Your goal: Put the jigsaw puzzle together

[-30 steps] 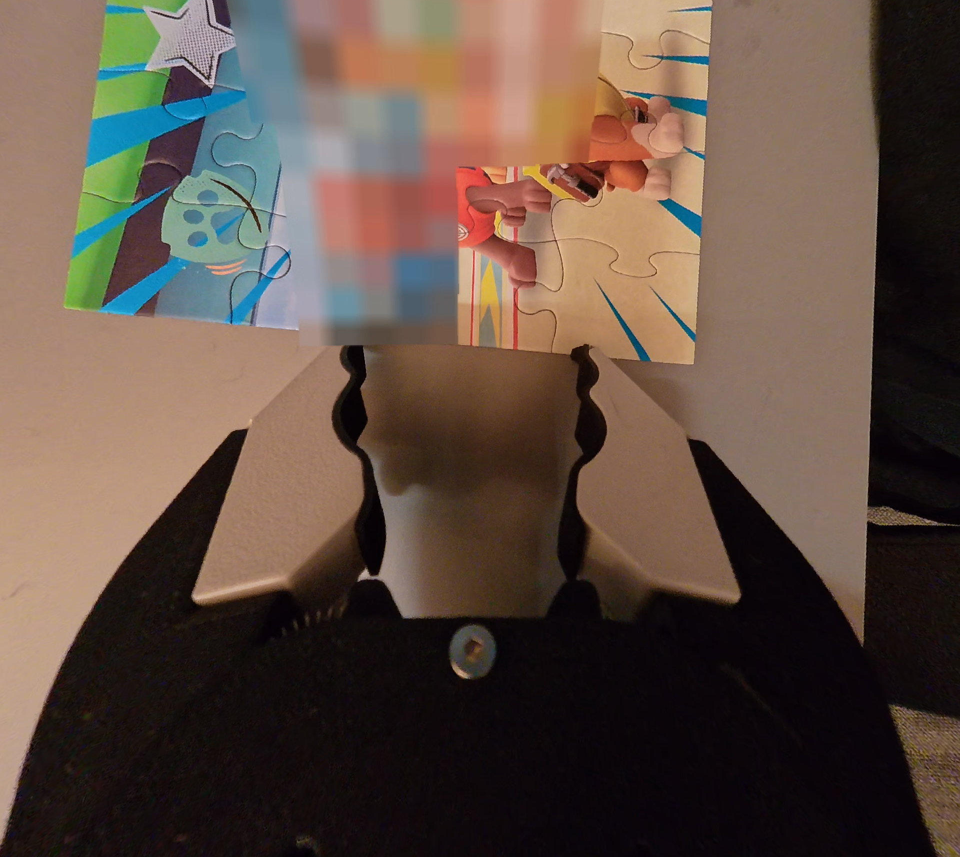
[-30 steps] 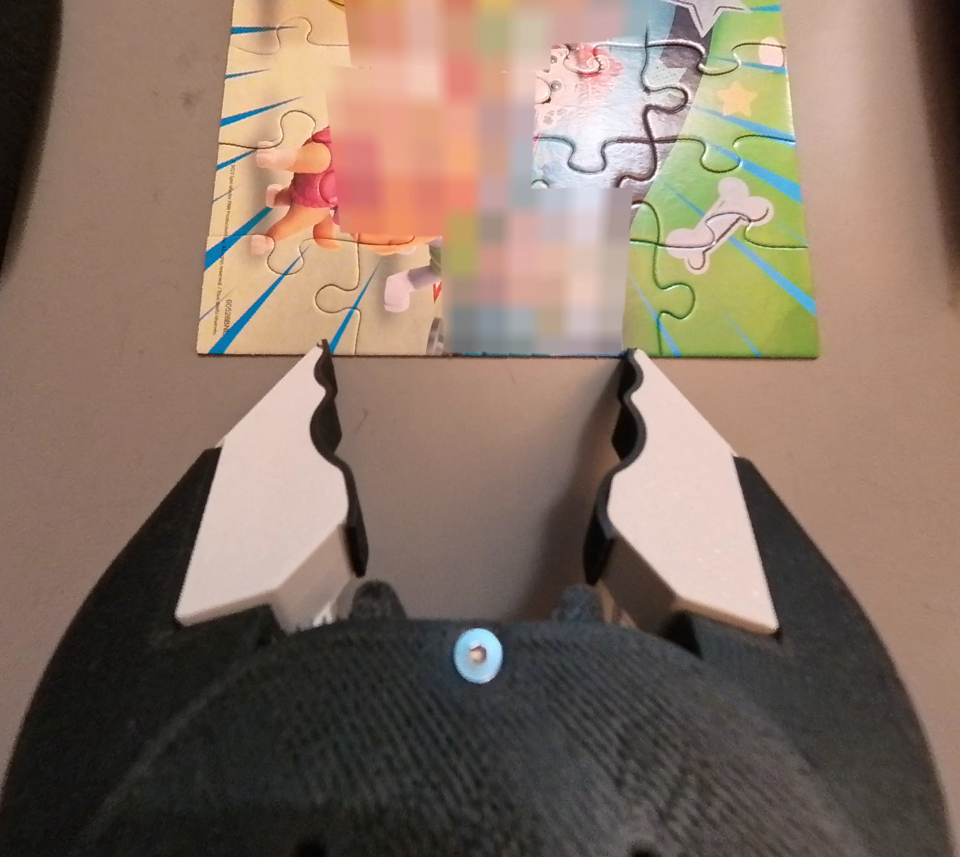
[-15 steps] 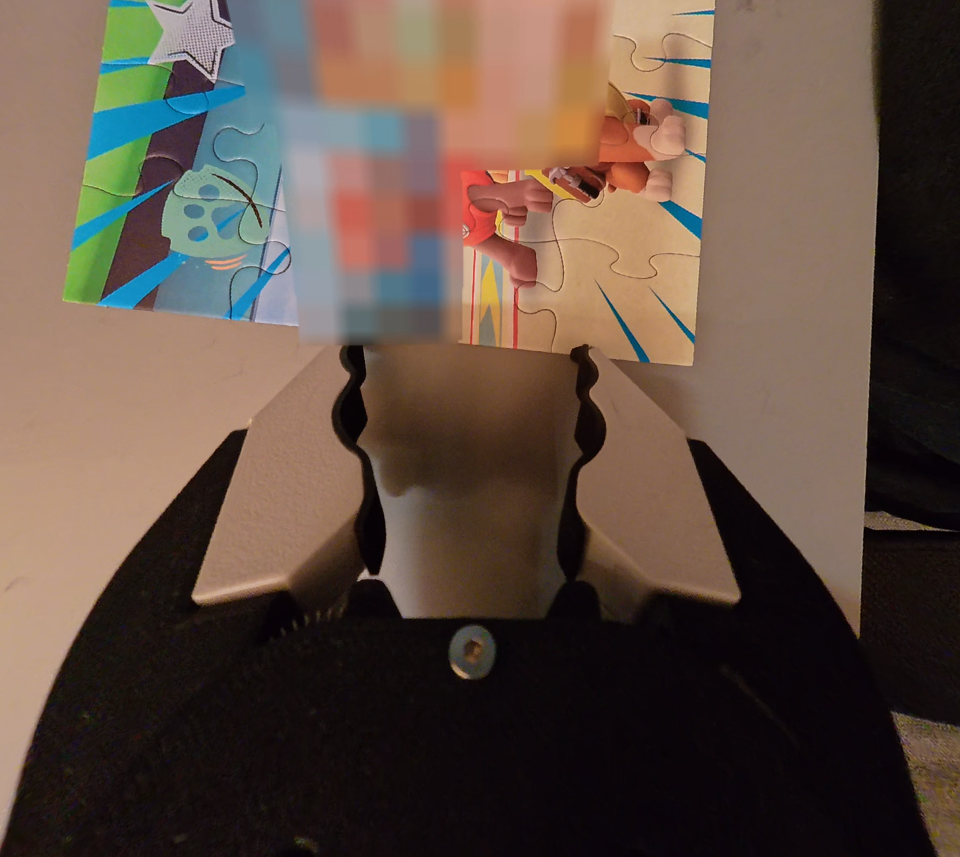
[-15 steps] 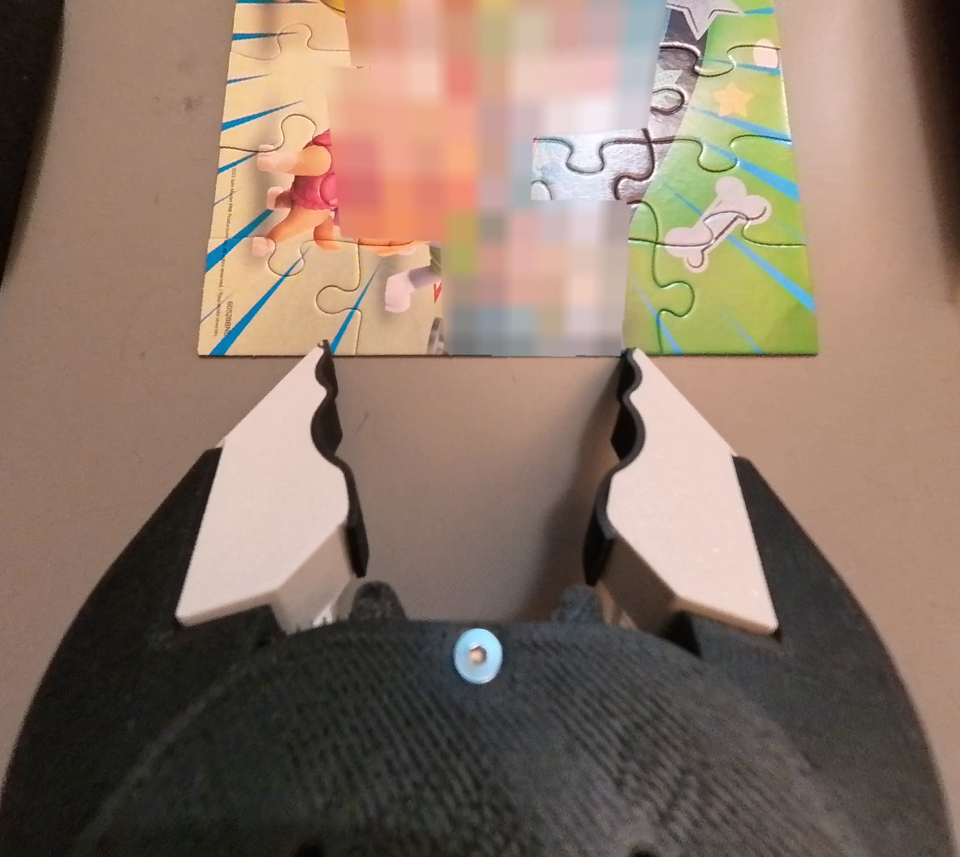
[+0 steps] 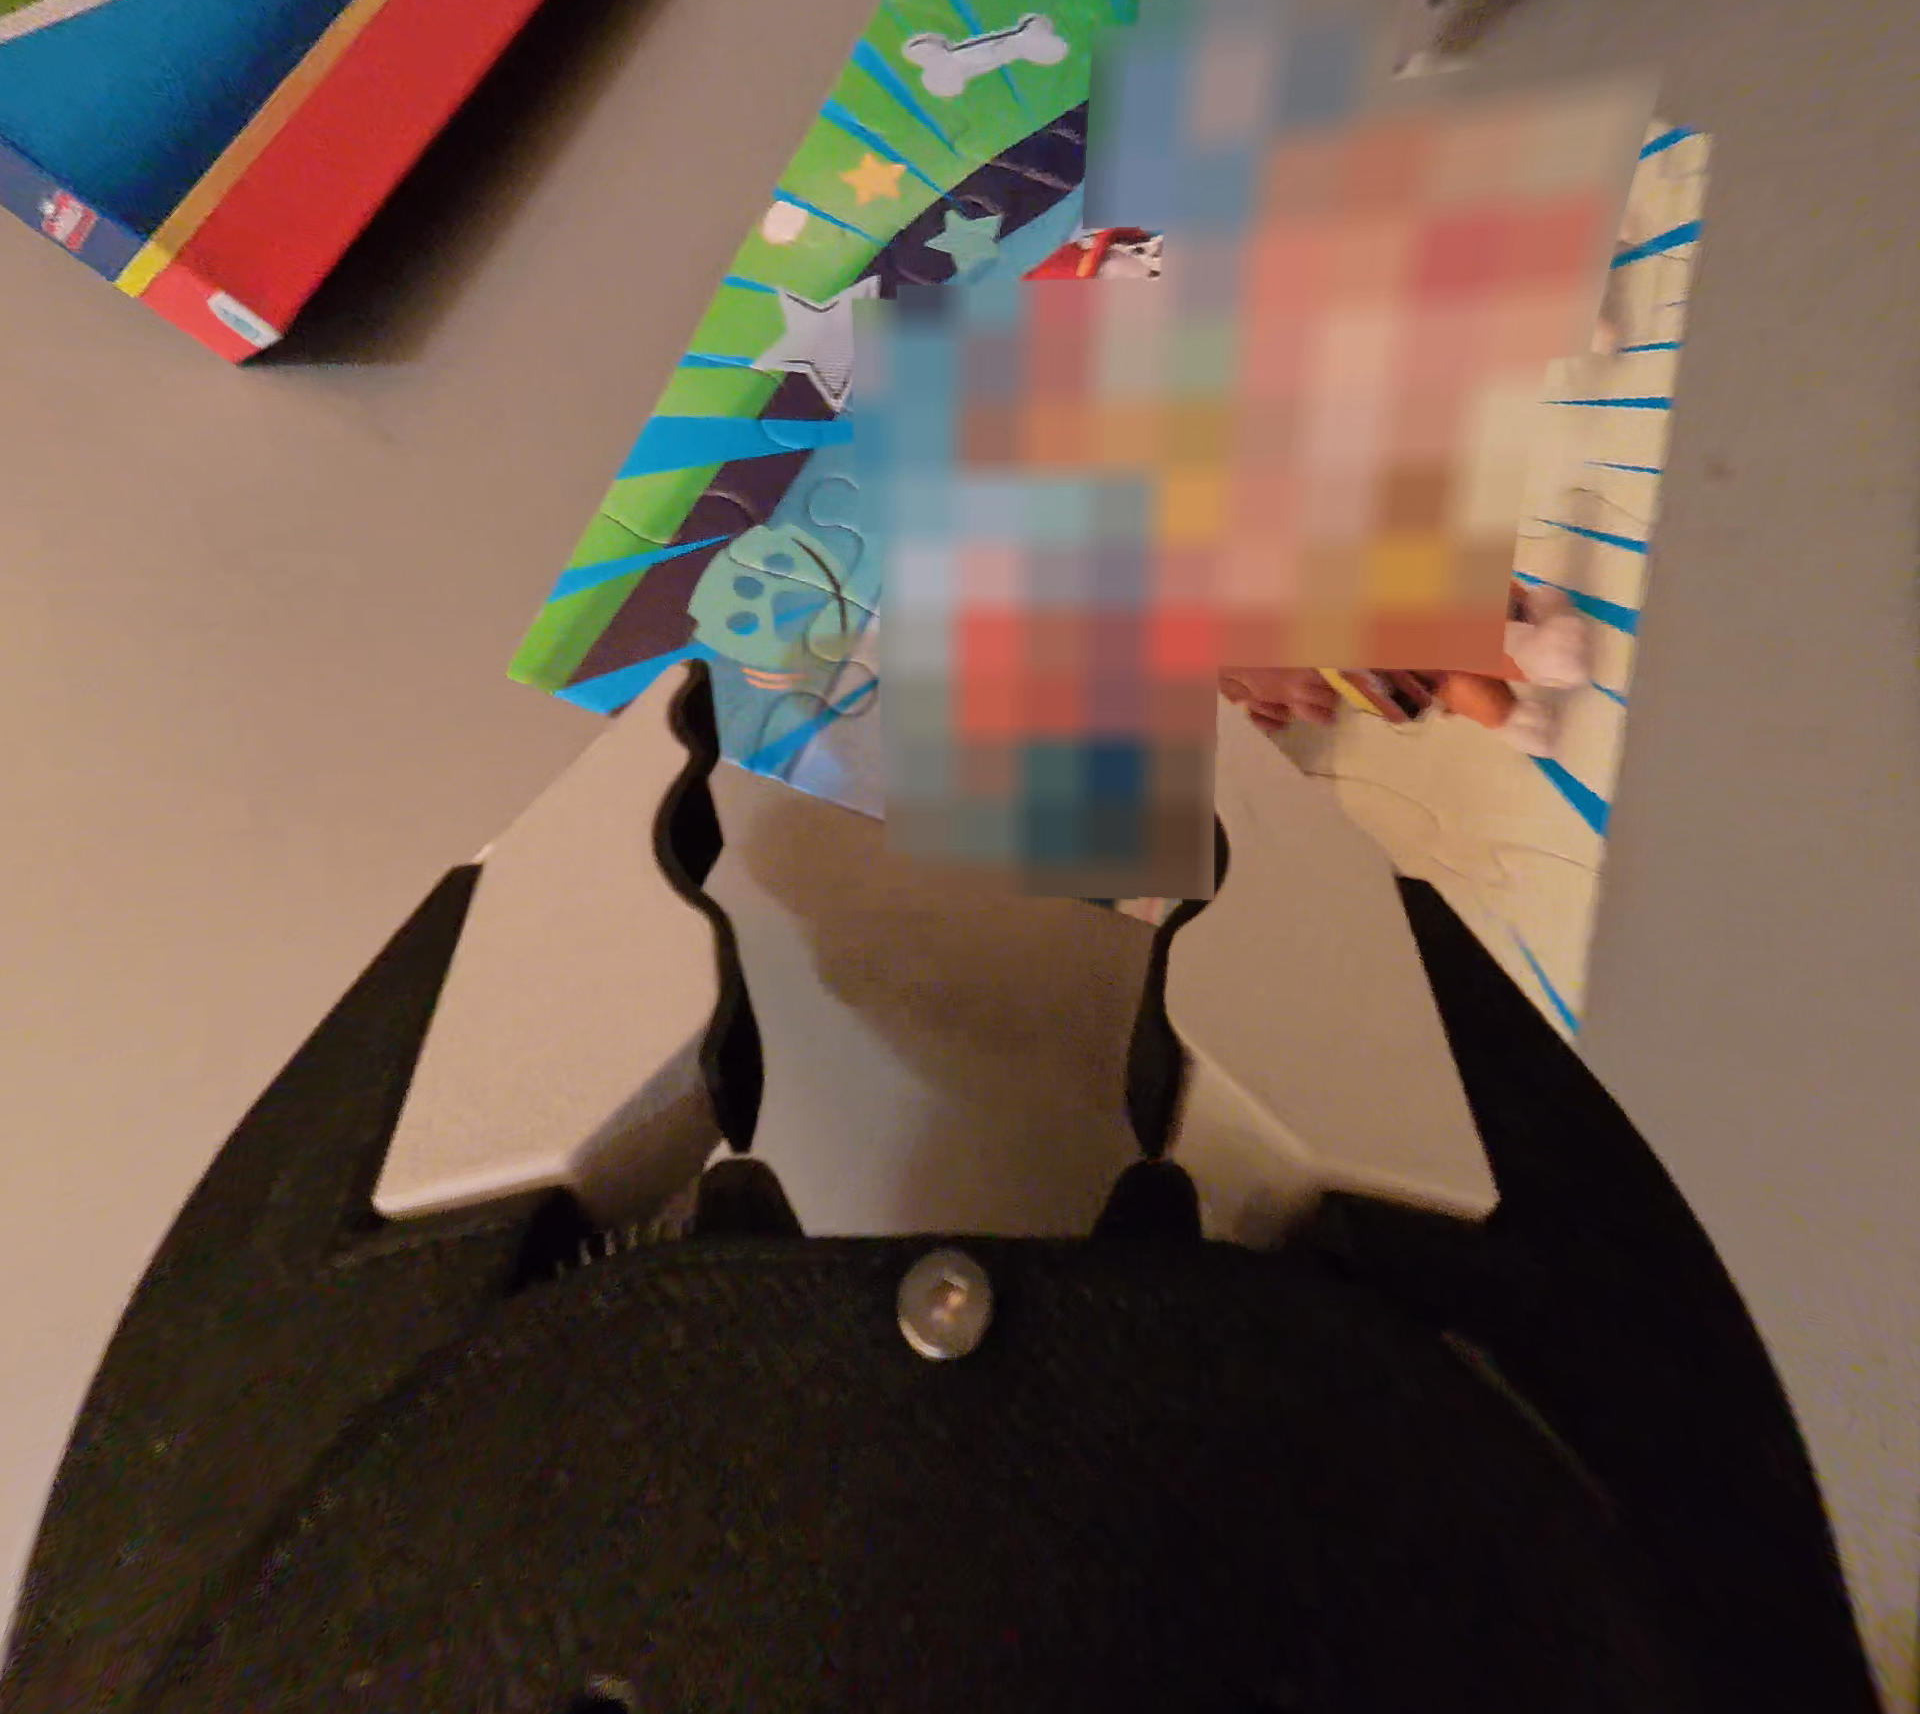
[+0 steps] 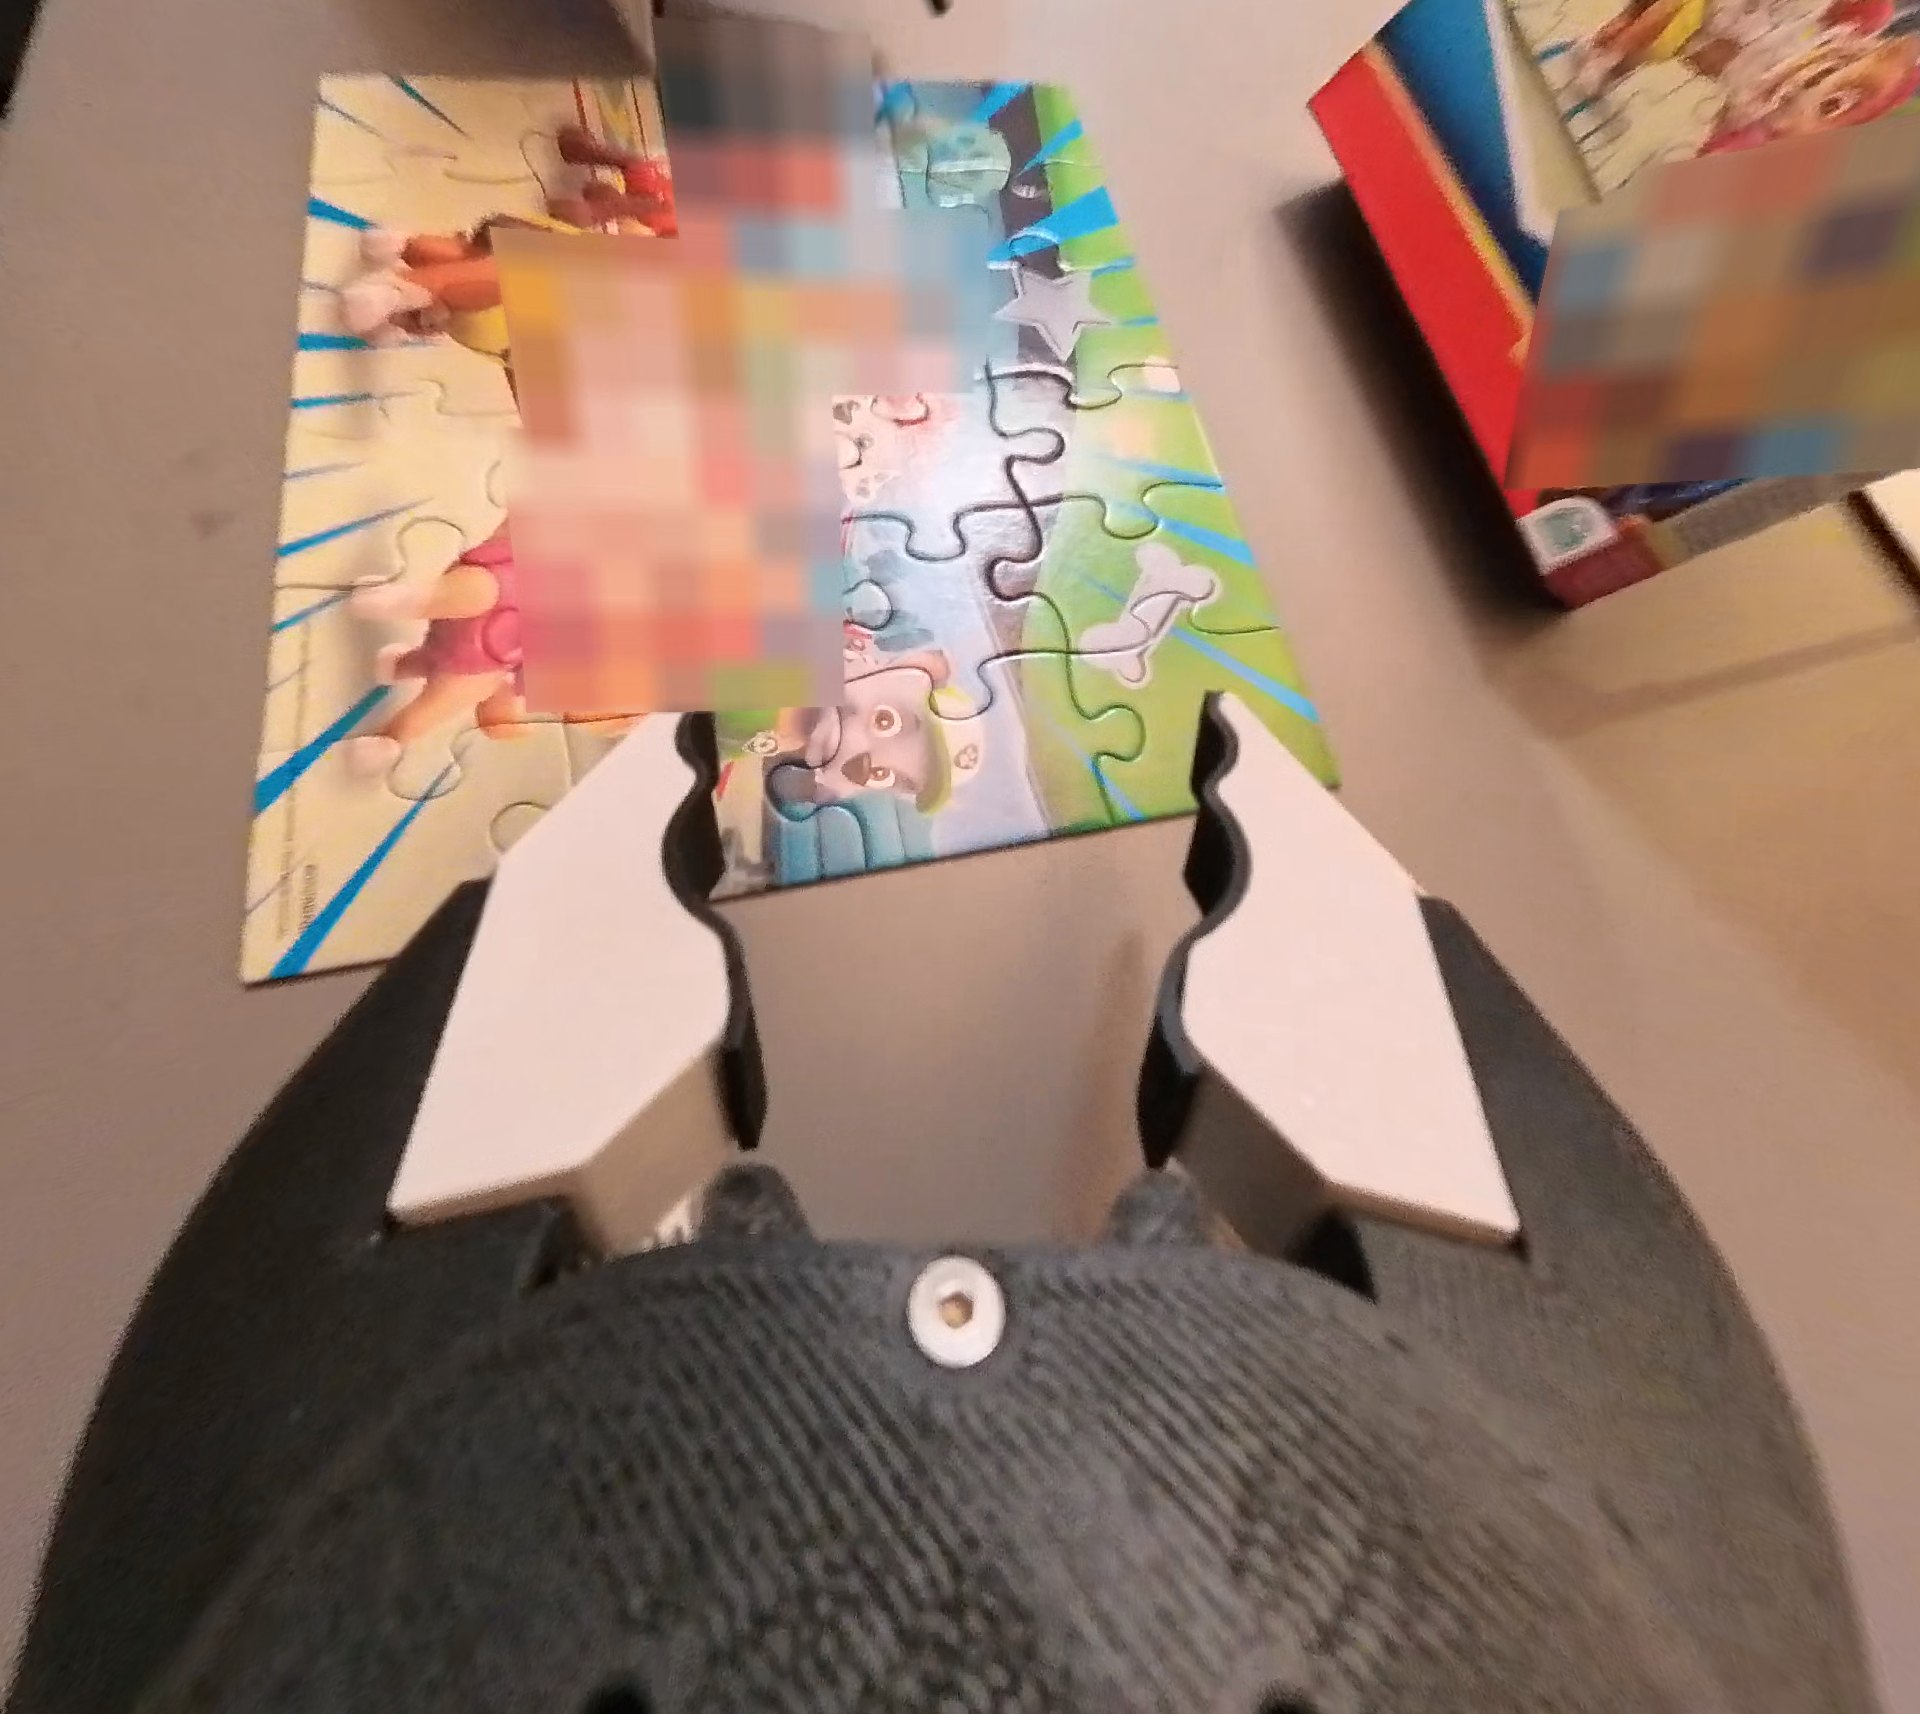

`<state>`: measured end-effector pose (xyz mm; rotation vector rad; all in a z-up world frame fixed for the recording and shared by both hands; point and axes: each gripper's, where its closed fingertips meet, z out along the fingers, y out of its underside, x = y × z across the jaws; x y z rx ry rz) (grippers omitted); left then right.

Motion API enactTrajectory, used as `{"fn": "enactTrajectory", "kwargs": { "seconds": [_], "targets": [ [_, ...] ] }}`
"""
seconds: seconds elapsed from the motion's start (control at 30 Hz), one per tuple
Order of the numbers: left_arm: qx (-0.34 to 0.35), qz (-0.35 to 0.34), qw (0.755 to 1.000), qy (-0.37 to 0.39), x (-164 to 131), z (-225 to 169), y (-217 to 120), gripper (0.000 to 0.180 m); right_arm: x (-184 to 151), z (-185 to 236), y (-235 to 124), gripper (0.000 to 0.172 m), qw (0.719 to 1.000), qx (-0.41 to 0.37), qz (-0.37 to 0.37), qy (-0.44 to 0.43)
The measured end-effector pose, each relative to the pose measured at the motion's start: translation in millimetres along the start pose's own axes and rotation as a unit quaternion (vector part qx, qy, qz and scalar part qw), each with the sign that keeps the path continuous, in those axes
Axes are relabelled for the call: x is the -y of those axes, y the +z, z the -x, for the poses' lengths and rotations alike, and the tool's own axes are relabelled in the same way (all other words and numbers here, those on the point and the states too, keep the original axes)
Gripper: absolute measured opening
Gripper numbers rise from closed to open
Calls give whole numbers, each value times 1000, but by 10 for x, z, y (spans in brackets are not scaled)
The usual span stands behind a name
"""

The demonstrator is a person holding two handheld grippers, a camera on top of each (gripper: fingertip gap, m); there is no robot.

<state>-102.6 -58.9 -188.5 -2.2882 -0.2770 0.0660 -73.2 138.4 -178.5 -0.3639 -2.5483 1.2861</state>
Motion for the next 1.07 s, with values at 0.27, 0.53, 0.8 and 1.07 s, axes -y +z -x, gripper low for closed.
{"fn": "enactTrajectory", "kwargs": {
  "seconds": [0.27, 0.53, 0.8, 1.07],
  "targets": [
    [-17, 34, 999, 6, -121, 21, 206, 96, -224, 23, 210, 90, 997, 42, 56, 43],
    [-6, 34, 999, 11, -131, 27, 215, 97, -225, 17, 214, 90, 997, 41, 56, 41],
    [2, 46, 999, 25, -154, 34, 221, 100, -224, 15, 217, 90, 997, 39, 56, 40],
    [35, 66, 997, 20, -115, -4, 184, 100, -68, 206, 228, 82, 996, 50, 32, 59]
  ]
}}
